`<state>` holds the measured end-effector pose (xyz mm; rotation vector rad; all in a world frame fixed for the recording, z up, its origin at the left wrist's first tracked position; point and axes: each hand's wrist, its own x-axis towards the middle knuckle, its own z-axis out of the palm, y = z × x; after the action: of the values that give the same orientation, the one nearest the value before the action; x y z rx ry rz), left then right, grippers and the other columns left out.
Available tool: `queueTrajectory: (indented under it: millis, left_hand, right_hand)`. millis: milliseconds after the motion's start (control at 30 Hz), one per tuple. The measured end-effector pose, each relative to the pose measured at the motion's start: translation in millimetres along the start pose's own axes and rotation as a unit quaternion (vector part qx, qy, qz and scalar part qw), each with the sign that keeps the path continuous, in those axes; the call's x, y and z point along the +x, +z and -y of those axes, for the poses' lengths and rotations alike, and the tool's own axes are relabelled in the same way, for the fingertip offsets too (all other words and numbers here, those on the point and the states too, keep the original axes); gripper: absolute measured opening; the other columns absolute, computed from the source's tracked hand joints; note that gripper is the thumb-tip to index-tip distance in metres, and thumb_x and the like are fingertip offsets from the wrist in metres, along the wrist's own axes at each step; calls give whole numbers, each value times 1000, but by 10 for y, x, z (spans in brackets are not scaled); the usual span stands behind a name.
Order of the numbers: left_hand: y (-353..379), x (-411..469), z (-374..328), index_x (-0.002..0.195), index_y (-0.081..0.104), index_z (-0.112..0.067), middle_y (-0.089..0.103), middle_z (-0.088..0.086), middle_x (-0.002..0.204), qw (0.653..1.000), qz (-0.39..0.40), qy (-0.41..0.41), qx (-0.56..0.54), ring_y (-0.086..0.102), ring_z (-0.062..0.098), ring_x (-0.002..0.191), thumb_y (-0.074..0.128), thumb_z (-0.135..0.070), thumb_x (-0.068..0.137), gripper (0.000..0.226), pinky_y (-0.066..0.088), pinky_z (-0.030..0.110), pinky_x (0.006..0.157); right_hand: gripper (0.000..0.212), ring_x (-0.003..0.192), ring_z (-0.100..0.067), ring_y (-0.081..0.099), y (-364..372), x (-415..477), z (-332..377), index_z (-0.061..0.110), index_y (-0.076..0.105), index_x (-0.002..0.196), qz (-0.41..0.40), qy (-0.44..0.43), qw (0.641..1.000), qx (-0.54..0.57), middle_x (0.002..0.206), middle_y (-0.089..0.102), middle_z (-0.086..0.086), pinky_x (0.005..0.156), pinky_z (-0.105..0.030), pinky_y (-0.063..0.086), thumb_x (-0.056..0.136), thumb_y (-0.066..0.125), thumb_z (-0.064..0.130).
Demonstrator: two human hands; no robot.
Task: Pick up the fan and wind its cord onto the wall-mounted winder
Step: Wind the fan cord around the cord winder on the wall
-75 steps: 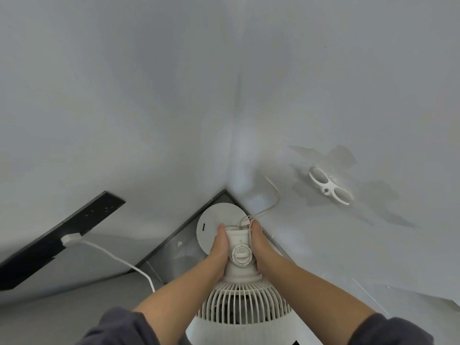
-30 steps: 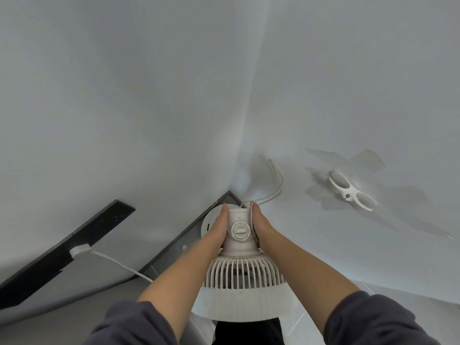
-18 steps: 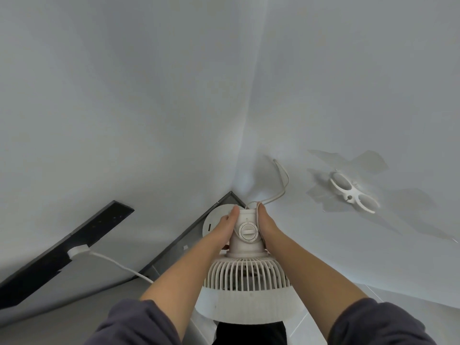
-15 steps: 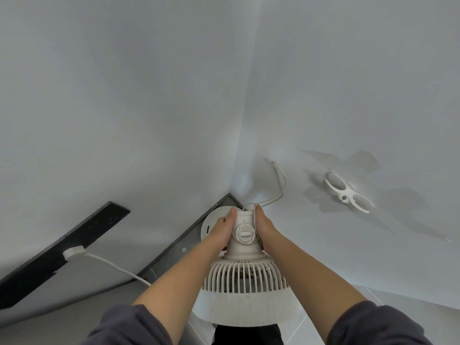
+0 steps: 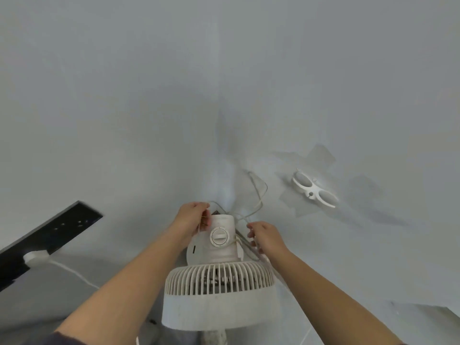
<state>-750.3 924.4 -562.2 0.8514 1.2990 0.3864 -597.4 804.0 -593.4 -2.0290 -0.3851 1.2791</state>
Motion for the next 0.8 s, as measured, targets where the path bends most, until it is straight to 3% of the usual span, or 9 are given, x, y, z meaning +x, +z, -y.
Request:
queueTrajectory:
  millis: [100,267,333,500,667,800]
  left_hand:
    - [144,-103,-172,85,54,-10,44,-3,44,998,55,6,-7,36,9,31,45,-8,97,15,30,16,34]
    - [435,-136,-314,81,50,-14,27,-10,38,995,82,56,-33,19,4,29,39,-11,98,21,11,13,33]
    - [548,-134,-424,78,47,-16,26,-9,40,988,94,107,-66,18,5,30,38,-11,98,23,11,16,33]
    - [737,-228,-575,67,35,-19,26,-7,42,967,118,201,-102,18,7,32,36,-11,94,29,11,19,36]
    - [876,-352,-496,72,41,-17,30,-6,43,944,176,264,-85,19,9,34,35,-13,94,23,11,21,38]
    - [947,-437,-298,73,44,-16,30,-5,45,931,186,310,-48,18,10,35,36,-11,92,21,12,20,38]
  right_hand:
    - [26,54,-10,53,-203,-29,-81,17,64,82,0,-63,998,-11,67,60,4,50,-18,41,96,48,33]
    - [14,63,-17,53,-394,16,-439,7,59,91,-50,-140,988,-36,75,57,-4,58,-25,44,97,51,17]
    - [16,62,-18,51,-449,61,-577,7,58,90,-57,-164,985,-15,74,57,-5,61,-29,43,98,50,18]
    - [13,49,-13,43,-480,162,-808,11,57,84,-16,-191,980,47,53,49,1,52,-24,38,95,55,17]
    - [14,50,-12,60,-482,255,-1050,7,57,88,-22,-166,980,111,62,67,-2,58,-27,52,98,50,14]
    - [12,52,-14,60,-554,159,-1147,8,56,91,-48,-232,964,120,66,69,-5,62,-32,55,99,49,14]
